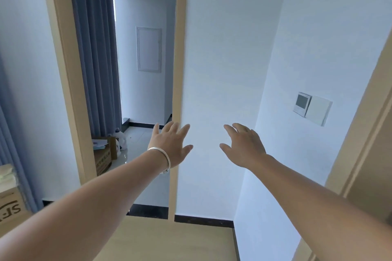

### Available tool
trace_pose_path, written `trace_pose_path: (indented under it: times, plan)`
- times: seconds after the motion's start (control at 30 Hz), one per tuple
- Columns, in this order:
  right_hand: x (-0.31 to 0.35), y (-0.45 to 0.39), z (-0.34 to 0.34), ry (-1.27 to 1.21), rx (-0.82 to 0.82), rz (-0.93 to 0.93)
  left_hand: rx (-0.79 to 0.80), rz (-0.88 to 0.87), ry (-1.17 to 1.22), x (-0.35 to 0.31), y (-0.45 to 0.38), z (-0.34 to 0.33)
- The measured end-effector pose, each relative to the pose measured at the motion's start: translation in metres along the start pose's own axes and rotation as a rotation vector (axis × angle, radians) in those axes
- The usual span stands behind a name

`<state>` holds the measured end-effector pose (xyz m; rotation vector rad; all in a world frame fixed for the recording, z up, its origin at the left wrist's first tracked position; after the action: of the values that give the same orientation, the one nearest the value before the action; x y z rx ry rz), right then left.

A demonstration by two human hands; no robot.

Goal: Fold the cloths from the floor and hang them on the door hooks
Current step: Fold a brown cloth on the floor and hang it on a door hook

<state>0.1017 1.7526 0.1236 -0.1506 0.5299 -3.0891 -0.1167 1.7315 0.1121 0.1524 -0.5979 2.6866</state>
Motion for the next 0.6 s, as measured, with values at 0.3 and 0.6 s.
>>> trace_pose_path:
  times: [0.3,0.6]
  plan:
    - [0.061,-0.111,-0.053,-0.036,-0.004,0.052,0.056,0.054,-0.048,0.101,-0.068,-0.057]
    - [0.122,-0.225,-0.113,-0.096,0.006,0.177,0.117,0.165,-0.069,0.183,-0.119,-0.114]
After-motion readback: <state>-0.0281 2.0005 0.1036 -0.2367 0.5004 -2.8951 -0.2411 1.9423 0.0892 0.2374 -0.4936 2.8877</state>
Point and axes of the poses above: each hand's wrist, its own y-axis away from the middle knuckle, its own z-axis out of the back of the hand, x = y × z, the point moved 3 cm from there along -y, towards the middle knuckle, and after that the axes turned 14 degrees about -z, right-handed, at the moved point
